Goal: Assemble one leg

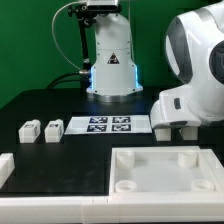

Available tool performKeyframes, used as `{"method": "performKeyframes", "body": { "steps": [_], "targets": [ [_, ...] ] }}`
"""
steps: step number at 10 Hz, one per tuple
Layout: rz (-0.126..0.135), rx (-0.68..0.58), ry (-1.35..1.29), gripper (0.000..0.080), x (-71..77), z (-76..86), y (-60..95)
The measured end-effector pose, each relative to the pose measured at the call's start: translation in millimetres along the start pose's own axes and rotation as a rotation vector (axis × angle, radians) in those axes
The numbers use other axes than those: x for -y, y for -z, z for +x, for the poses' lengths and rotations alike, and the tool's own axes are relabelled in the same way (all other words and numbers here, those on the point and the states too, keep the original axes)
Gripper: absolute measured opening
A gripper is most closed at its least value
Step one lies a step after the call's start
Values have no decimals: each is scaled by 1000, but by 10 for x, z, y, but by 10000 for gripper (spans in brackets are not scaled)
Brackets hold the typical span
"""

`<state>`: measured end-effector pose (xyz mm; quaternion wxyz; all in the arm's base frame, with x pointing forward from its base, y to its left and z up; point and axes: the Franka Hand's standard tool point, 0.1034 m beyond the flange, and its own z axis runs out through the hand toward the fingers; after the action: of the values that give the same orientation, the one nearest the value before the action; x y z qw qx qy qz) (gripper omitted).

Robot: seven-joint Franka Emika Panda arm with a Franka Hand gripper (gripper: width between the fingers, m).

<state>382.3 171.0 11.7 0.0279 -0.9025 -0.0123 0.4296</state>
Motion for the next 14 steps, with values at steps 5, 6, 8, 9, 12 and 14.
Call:
{"method": "performKeyframes", "body": {
  "steps": [5,6,8,9,12,14],
  "targets": [
    [0,-1,1,391,1,3,6],
    [0,-1,1,290,1,2,7],
    [0,-1,1,290,1,2,7],
    [0,-1,1,290,1,2,7],
    [-2,17,57,290,-126,-103,338],
    [4,-38,62,290,-221,-226,700]
  ]
}}
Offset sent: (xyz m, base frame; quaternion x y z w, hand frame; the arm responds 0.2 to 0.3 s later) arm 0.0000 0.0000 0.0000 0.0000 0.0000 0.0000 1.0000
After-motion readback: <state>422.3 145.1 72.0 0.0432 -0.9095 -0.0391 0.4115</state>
